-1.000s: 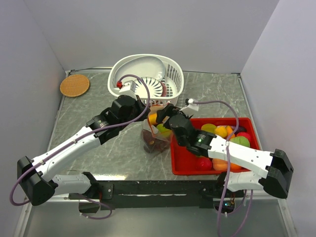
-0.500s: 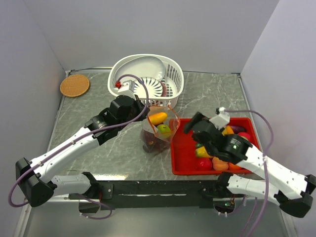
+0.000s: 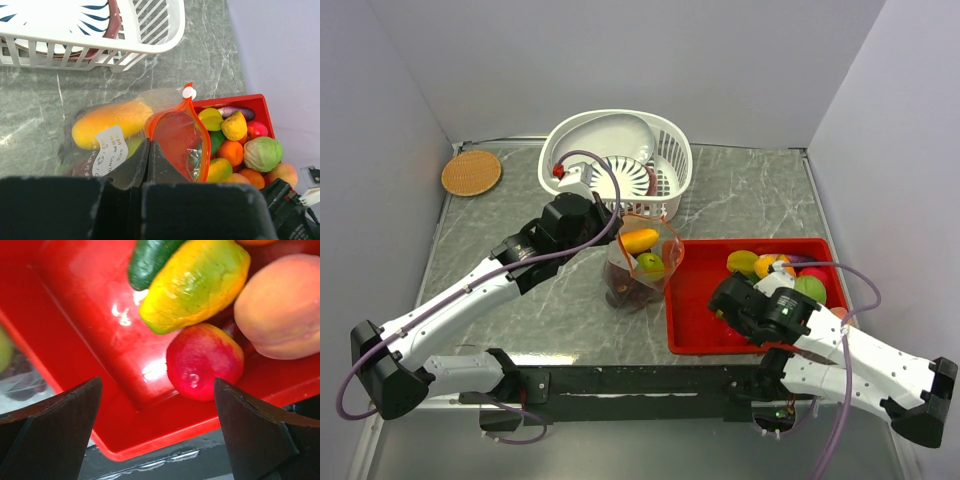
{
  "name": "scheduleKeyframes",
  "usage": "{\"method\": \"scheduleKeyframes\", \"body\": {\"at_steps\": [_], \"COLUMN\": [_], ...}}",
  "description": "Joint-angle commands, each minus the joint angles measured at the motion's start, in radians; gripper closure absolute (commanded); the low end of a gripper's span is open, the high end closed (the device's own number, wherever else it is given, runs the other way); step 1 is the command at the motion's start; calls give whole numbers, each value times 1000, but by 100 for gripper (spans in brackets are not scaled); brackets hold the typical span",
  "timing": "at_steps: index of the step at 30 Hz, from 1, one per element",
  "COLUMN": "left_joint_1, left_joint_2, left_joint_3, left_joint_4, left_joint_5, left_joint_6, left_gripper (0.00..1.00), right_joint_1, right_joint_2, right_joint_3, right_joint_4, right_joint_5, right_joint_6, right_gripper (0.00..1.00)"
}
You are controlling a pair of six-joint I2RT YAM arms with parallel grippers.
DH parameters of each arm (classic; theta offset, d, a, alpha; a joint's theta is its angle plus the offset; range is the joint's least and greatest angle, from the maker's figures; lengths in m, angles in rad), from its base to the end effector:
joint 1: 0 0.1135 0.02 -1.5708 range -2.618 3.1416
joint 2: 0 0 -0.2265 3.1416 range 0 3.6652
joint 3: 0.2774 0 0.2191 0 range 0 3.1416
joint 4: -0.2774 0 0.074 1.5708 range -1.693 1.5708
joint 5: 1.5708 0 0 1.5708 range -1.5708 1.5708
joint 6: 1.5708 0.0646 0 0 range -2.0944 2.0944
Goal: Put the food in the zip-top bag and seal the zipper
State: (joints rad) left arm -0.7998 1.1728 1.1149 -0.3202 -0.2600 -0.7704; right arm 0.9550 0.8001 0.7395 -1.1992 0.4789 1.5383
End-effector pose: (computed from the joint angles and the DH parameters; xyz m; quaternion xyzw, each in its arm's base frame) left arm 0.2020 -0.1841 0.3196 -0.0607 0.8214 -0.3178 0.4697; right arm 0.0915 0.0778 0.1981 0.3111 0.9087 0.0680 0.2700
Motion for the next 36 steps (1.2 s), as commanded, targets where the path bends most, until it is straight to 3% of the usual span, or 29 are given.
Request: {"method": "scheduleKeyframes", "body": {"at_steps": [1,21,29,32,33,36], "left_joint_1": [5,5,5,5,5,5], "left_joint_2": [-39,-58,-58,-59,-58,-53], "left_joint_3": [2,-4,-7,-12,-13,-15], "left_joint_4": [41,27,27,30,30,27], "left_joint_5": [-21,-28,-33,-33,-33,-38], "left_joint_6": [13,5,6,5,6,10], "left_gripper": [99,99,99,99,99,99], "right_joint_1": [-4,-30,-39,-48,-55,-59], "right_joint_2": [53,255,300,315,315,297], "right_joint_3": [-6,-46,-60,-60,-57,12], "right_joint_4": [-52,145,236,257,256,216], "right_joint_5": [-3,-48,-69,-79,-76,-42], "right_joint_6": [52,-95,-159,-184,-190,-214], "right_gripper": [0,1,26,43,53,65]}}
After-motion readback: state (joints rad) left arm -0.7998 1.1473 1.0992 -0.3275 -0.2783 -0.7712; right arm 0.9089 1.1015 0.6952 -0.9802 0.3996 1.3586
